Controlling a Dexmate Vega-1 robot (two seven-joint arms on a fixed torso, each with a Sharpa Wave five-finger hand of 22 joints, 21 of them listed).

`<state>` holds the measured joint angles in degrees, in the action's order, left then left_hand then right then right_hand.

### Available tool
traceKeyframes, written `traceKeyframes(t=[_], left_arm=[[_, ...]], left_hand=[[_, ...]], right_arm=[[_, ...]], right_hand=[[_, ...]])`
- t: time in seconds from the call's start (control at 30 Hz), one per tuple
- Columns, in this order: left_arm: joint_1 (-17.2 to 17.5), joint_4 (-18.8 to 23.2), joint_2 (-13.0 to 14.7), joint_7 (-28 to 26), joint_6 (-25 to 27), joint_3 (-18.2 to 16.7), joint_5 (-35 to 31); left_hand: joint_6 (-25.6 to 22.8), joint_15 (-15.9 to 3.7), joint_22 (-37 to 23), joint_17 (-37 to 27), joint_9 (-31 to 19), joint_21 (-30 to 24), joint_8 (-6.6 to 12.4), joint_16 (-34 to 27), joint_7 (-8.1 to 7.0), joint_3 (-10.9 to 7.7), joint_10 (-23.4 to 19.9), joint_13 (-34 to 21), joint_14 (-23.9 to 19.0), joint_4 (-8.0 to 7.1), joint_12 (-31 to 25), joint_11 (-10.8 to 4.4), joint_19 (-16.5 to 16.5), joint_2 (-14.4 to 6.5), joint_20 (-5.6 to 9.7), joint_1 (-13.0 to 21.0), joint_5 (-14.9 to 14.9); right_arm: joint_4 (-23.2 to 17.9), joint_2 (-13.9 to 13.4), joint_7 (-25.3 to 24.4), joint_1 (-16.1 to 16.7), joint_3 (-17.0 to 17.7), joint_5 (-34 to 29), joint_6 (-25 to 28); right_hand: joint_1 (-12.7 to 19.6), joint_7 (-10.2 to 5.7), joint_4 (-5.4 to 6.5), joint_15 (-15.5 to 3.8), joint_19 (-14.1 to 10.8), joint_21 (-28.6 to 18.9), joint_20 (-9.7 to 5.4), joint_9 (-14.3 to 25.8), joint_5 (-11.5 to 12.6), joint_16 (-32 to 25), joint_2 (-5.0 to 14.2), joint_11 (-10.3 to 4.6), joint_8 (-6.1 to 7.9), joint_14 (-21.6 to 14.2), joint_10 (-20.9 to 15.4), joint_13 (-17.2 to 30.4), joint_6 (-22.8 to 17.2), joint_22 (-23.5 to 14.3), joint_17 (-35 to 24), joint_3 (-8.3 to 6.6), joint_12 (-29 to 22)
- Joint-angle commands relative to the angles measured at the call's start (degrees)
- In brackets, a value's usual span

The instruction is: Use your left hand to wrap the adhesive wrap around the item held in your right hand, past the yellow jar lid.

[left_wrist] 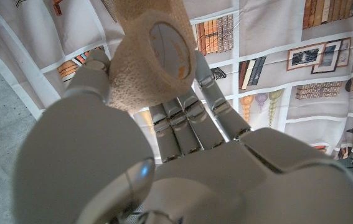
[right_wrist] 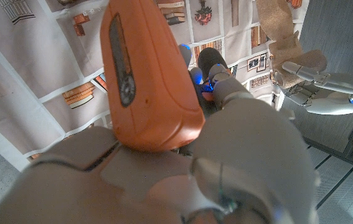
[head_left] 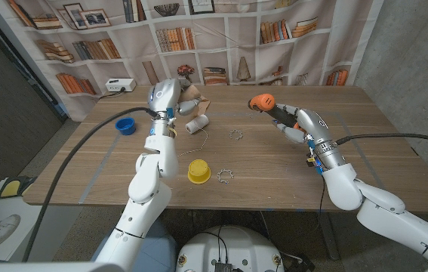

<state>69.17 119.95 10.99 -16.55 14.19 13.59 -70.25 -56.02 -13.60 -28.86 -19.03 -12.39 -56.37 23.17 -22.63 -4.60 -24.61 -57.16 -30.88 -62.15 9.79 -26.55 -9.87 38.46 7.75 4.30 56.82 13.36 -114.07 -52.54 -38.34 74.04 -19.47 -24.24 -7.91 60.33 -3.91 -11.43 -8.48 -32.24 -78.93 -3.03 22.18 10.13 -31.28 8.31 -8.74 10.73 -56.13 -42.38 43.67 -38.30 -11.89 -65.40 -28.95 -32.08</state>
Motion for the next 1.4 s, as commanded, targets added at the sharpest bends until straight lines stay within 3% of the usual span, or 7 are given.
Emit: traceKeyframes(t=[0.03, 0.57, 1.4], left_arm=[[-2.3, -1.1, 0.3, 0.1, -0.8, -0.1, 2.2], [-5.1, -2.3, -0.2, -0.1, -0.7, 1.2, 3.2], [-6.0, -0.8, -0.3, -0.8, -1.4, 2.7, 1.2]], left_hand=[[-1.6, 0.05, -0.1, -0.2, -0.3, -0.7, 0.32, 0.4, 0.43, -0.45, 0.0, -0.3, -0.5, 0.02, 0.2, 0.22, -0.2, -13.0, 0.17, 12.8, 0.3], [-1.7, 0.10, 0.2, -0.6, -0.4, -2.5, 0.15, 1.0, 0.54, -0.74, -0.5, -0.4, -0.6, -0.03, 0.5, 0.37, -1.0, -12.9, 0.16, 12.7, 0.5], [-1.7, 0.09, 1.0, -1.3, -0.5, -5.0, -0.27, 1.5, 0.34, -1.02, -0.5, -0.5, -1.1, -0.09, 1.3, 0.18, -1.9, -12.6, 0.25, 12.5, 0.6]], right_arm=[[-0.6, -0.2, 0.7, -0.5, -0.8, -0.7, 0.1], [-1.5, -0.5, 0.4, -1.2, -2.1, -3.0, -0.3], [-0.7, -0.3, 1.4, -3.5, -4.3, -4.1, -3.4]], right_hand=[[-0.6, -2.95, 6.94, -4.40, 0.4, -6.0, -9.01, 0.2, -0.1, 0.1, 2.43, -0.29, 0.38, -0.6, -0.8, 0.2, -3.5, -0.1, 0.0, -7.36, -0.1], [-0.7, -3.07, 6.90, -4.43, 0.7, -6.5, -8.98, 0.2, -0.1, 0.2, 2.39, -0.27, 0.39, -0.6, -0.8, 0.4, -3.6, 0.3, 0.0, -7.43, 0.0], [-0.7, -3.06, 6.72, -4.44, 1.1, -7.1, -8.96, 0.2, -0.1, 0.2, 2.35, -0.28, 0.37, -0.7, -0.9, 0.4, -3.6, 0.6, 0.0, -7.56, 0.1]])
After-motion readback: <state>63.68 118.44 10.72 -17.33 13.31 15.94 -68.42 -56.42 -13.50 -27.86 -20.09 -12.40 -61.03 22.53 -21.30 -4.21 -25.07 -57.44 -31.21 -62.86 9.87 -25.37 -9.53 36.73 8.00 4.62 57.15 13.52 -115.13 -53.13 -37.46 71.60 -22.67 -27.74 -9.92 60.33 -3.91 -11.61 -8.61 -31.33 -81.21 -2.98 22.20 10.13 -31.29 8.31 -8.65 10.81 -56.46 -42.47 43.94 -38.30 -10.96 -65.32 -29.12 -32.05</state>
